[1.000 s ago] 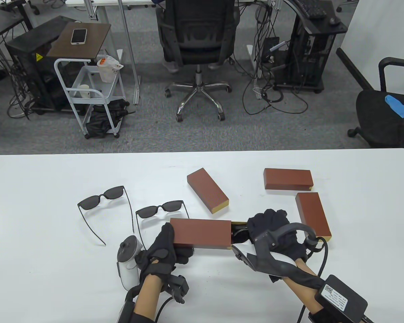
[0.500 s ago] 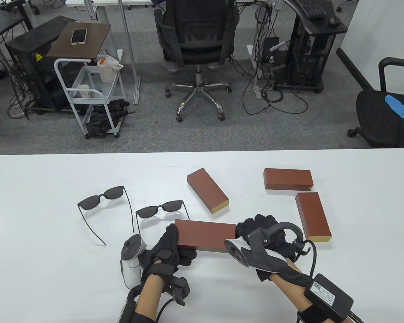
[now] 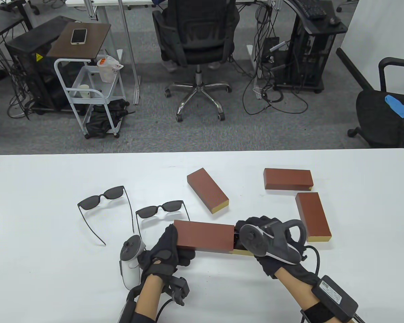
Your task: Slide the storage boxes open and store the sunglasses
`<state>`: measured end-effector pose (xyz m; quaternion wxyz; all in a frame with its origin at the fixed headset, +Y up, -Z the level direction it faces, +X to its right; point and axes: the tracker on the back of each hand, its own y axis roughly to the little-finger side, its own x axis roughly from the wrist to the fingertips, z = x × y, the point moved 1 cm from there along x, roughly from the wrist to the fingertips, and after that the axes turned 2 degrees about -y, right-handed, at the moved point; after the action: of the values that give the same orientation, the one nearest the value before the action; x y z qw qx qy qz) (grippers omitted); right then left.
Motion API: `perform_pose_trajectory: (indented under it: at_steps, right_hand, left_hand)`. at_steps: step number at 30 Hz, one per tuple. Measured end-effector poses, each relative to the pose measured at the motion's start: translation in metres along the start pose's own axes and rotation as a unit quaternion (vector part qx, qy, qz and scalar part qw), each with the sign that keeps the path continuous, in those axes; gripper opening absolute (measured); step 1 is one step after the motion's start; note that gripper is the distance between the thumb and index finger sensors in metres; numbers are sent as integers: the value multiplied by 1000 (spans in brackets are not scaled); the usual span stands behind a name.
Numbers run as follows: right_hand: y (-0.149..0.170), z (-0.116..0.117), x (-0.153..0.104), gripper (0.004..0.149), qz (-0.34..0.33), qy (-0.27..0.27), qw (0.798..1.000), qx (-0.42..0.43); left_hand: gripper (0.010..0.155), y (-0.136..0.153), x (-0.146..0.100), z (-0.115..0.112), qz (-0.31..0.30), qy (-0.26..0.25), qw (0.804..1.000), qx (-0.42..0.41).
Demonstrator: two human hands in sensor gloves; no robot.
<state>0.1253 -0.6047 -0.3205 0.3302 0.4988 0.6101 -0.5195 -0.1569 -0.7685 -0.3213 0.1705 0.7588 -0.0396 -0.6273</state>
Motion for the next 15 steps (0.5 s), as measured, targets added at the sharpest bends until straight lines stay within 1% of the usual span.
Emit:
perform_pose_trajectory:
  at_steps: [2,5,7,9,10,11,12,13,15]
  right_hand:
    - [19,-2,1,39,46,10,998,47]
    - [53,13,-2,51,131,12,979,155]
    - [74,32,-8,62,182,-1,949,259]
    - [90,58,-17,67,230,-21,893,386]
    - [96,72,-22,67,244,-28,861,446]
    - [98,80,-24,67,251,-30,842,477]
    - [101,92,-29,66,261,-31,816,515]
    - [101,98,-31,66,260,-28,804,534]
    - [102,111,-35,63,237,-22,781,577]
  left_hand:
    - [78,0,0,2,-1,-4,1000,-3]
    - [77,1,0,6,-2,-9,1000,-4]
    - [77,2,0,7,-4,-10,1000,-9]
    - [77,3,1,8,-4,-7,1000,-17]
    - [77,4,1,8,-5,-2,1000,-21]
    - [77,4,2,8,-5,1,1000,-23]
    - [77,5,2,7,-4,6,1000,-27]
    - [77,6,3,6,-4,9,1000,-29]
    - [77,7,3,4,-3,16,999,-30]
